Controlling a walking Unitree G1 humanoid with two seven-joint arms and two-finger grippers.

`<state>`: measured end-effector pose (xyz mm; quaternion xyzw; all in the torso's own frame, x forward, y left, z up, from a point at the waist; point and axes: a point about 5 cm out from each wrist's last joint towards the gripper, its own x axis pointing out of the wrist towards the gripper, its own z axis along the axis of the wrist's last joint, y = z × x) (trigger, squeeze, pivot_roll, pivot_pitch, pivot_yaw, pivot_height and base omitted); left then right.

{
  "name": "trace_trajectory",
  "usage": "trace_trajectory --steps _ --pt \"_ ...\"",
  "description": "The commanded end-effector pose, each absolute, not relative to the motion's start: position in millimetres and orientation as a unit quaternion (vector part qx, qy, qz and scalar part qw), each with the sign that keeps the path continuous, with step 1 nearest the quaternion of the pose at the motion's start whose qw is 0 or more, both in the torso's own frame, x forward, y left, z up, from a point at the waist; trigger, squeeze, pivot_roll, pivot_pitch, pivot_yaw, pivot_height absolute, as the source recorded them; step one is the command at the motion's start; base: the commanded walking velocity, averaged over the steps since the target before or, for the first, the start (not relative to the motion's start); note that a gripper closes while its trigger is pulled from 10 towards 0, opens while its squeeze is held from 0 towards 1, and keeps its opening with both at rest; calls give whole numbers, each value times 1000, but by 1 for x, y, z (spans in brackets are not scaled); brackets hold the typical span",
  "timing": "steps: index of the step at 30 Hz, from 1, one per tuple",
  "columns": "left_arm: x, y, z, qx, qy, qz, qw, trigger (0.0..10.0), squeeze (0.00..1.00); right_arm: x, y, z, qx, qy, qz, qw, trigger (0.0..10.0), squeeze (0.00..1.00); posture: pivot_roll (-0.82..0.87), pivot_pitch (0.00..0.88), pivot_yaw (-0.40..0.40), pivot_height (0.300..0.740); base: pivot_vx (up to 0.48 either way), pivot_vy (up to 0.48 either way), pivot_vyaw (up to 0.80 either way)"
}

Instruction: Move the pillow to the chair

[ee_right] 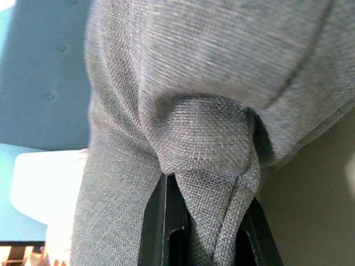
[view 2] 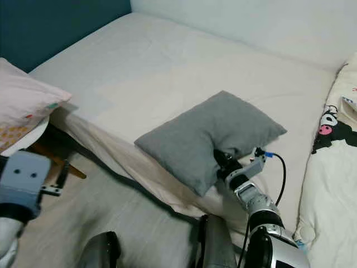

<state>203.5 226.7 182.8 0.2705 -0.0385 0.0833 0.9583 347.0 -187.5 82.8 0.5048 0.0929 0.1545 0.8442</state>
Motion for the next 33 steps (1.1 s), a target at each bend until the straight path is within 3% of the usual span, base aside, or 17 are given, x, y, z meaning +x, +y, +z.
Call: trace_trajectory --steps 1,6,8,10,14,18,22,28,33 --pt "213 219 176 227 -30 96 969 10000 0 360 -176 132 485 23 273 830 0 0 65 61 -94 517 0 0 0" --pt "233 211 173 184 -34 108 976 10000 0 359 -148 180 457 -18 391 799 0 0 31 0 -113 537 0 0 0" --pt "233 211 173 184 -34 108 976 10000 0 359 -148 180 457 -18 391 799 0 0 31 0 -113 537 0 0 0" --pt "241 204 168 175 -30 112 978 10000 0 341 -120 186 436 -3 452 778 0 0 24 0 -120 552 0 0 0" --pt "247 196 164 168 -24 111 979 10000 0 324 -104 175 419 24 481 770 0 0 18 0 -127 562 -118 0 0" --pt "248 178 155 136 -22 92 986 10000 0 298 -90 153 366 58 508 778 0 0 -2 0 -117 576 -360 0 0" --pt "245 169 146 122 -9 75 990 10000 0 296 -92 154 360 56 503 784 0 0 -6 0 -114 586 0 0 0" --pt "242 176 128 24 11 50 998 10000 0 296 -91 146 306 66 480 820 0 0 9 0 -116 606 0 0 0" --pt "248 181 129 7 -7 43 999 10000 0 300 -90 148 312 67 476 819 0 0 16 0 -125 621 0 0 0"
